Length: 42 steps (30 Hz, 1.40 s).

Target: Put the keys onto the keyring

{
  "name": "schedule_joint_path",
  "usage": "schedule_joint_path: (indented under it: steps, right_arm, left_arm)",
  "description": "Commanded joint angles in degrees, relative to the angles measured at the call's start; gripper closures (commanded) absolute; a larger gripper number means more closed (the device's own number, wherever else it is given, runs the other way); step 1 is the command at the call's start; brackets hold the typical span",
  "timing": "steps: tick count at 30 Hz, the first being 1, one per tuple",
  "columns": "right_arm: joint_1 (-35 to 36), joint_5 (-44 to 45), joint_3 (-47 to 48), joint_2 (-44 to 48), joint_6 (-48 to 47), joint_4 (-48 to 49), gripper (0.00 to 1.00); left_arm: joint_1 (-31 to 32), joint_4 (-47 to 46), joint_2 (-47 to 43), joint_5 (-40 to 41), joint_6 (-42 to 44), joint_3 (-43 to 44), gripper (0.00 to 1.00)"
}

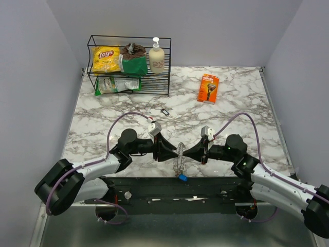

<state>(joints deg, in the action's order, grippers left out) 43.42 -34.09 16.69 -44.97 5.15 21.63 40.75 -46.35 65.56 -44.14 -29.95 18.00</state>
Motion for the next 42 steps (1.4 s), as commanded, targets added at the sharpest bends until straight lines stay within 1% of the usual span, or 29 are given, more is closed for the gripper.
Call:
schedule_joint_path:
  steps: [1, 11, 13, 15, 18, 20, 21, 23, 24, 28, 29, 30, 32, 33, 35, 36, 38, 39, 41, 42]
  right_arm:
    - [0.2, 0.7, -0.5, 1.3, 0.7, 3.0, 1.0]
    - [0.0, 0.9, -0.7, 1.7, 0.6, 3.1, 0.99]
    - [0.1, 1.0, -0.9, 1.9, 0.6, 3.1, 1.0]
    - [0.1, 1.0, -0.9, 2.0, 0.6, 3.0, 1.0]
    - [0.2, 1.4, -1.0, 2.5, 0.6, 2.9, 0.99]
    - [0.2, 1.9, -1.1, 2.9, 0.6, 2.9, 1.0]
    - [0.2, 1.8, -1.2, 3.0, 0.6, 2.9, 1.0]
    - [0.1, 1.7, -1.3, 3.0, 0.7, 3.0, 1.0]
    - [0.1, 1.7, -1.3, 2.8, 0.7, 3.0, 1.0]
    - [0.1, 1.4, -1.0, 2.3, 0.7, 3.2, 0.99]
    - [0.0, 1.2, -0.9, 2.1, 0.7, 3.2, 0.99]
    - [0.1, 1.3, -0.6, 1.9, 0.7, 3.1, 0.98]
    - [0.1, 2.2, -0.2, 1.9, 0.1, 1.8, 0.9]
    - [0.1, 2.5, -0.1, 2.3, -0.2, 1.4, 0.79]
    - [0.1, 4.8, 0.0, 4.2, -1.0, -0.3, 0.68]
    - [0.1, 5.4, -0.2, 5.1, -1.3, -0.8, 0.55]
    - [0.1, 6.6, 0.0, 7.9, -2.2, -2.7, 0.45]
    - [0.2, 7.0, 0.3, 8.8, -2.6, -3.8, 0.38]
    - [0.1, 7.4, 1.2, 11.1, -3.9, -7.1, 0.34]
    - [0.1, 7.5, 1.4, 11.8, -4.4, -8.1, 0.32]
  left_arm:
    - [0.6, -3.6, 1.6, 2.4, 1.4, 1.7, 0.45]
    - [2.6, -5.0, 6.4, -0.4, 1.4, 3.9, 0.51]
    - [2.7, -4.8, 6.9, -1.2, 1.6, 4.6, 0.55]
    - [2.8, -3.1, 7.0, -1.5, 2.4, 5.1, 0.63]
    - [2.8, -1.6, 6.6, -1.7, 3.1, 5.1, 0.67]
    - [2.8, -0.4, 6.0, -1.7, 4.0, 5.2, 0.72]
    - [2.8, 0.7, 5.7, -1.7, 4.3, 5.3, 0.81]
    - [2.8, 1.7, 5.5, -1.8, 4.9, 5.6, 0.96]
    - [2.8, 3.0, 5.3, -2.2, 5.2, 5.9, 1.0]
    - [2.8, 8.6, 4.5, -1.9, 7.3, 8.5, 1.0]
    - [2.9, 10.4, 3.9, -1.7, 9.0, 9.2, 1.0]
    - [2.9, 14.3, 3.4, -1.3, 9.9, 9.9, 1.0]
    - [3.4, 19.2, 2.4, 0.4, 12.0, 12.7, 1.0]
    - [3.5, 24.3, 2.1, 1.2, 14.2, 13.6, 1.0]
    - [4.0, 29.4, 1.3, 3.1, 16.0, 16.9, 1.0]
    - [4.5, 34.1, 1.2, 4.0, 17.4, 17.9, 1.0]
    - [5.0, 39.0, 0.6, 6.4, 18.5, 21.3, 1.0]
    - [5.7, 43.6, 0.3, 7.0, 19.1, 22.3, 1.0]
    - [6.5, 48.1, -0.4, 9.4, 21.2, 25.3, 1.0]
    - [6.9, 52.2, -0.6, 10.9, 21.9, 26.4, 1.0]
